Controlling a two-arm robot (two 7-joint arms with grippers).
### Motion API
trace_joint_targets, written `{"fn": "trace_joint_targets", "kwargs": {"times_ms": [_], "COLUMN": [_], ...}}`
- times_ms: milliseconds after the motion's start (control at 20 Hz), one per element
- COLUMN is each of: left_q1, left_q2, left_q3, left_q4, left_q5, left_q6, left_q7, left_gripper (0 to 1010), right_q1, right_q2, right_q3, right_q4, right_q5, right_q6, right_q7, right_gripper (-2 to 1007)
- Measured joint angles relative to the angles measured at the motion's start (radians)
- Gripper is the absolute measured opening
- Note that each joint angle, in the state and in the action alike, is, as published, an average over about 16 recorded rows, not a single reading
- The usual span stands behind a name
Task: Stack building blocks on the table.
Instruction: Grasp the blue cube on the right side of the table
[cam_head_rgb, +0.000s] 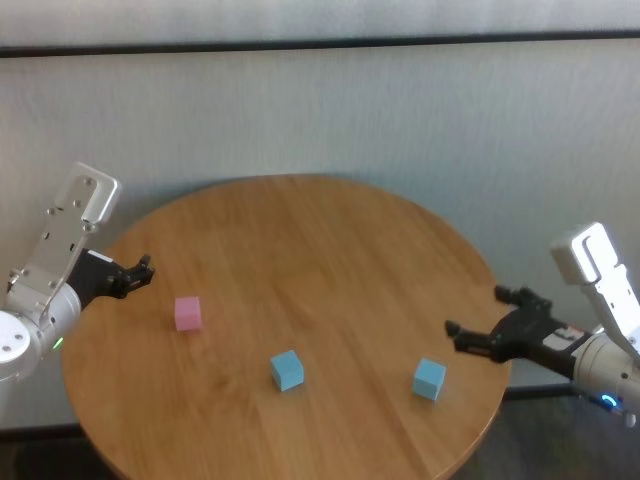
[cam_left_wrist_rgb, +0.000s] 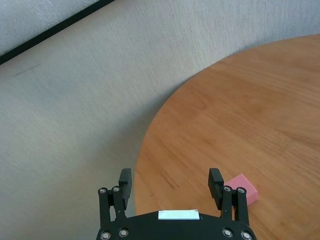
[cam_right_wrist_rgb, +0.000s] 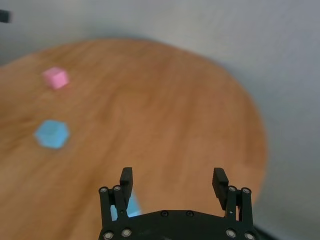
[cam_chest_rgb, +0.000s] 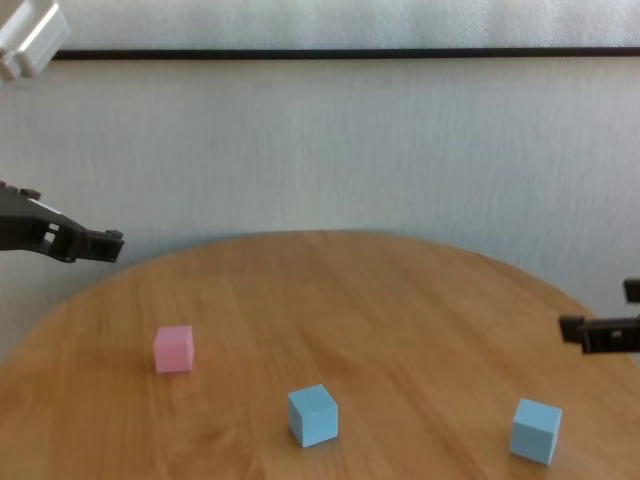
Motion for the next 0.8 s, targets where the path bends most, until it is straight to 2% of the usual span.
{"fn": "trace_joint_targets", "kwargs": {"times_ms": [200, 350, 550, 800], "left_q1": [0.000, 0.000, -0.001, -0.001], "left_q2": [0.000, 0.000, 0.000, 0.000], "left_q3": [0.001, 0.001, 0.001, 0.001], "left_q4": [0.000, 0.000, 0.001, 0.001], "left_q5": [0.000, 0.000, 0.000, 0.000], "left_q6": [0.001, 0.001, 0.002, 0.002], "left_q7": [0.000, 0.000, 0.000, 0.000], "left_gripper": [1002, 1002, 1002, 1002], "right_q1": [0.005, 0.010, 0.023, 0.047], "right_q2": [0.012, 0.017, 0.021, 0.015], "right_q3": [-0.005, -0.014, -0.032, -0.058], "right_q4": [-0.018, -0.020, -0.005, 0.033], "right_q5": [0.020, 0.019, -0.001, -0.040], "right_q6": [0.071, 0.105, 0.121, 0.119], "right_q7": [0.050, 0.082, 0.118, 0.158], "right_gripper": [1005, 1005, 1005, 1005]}}
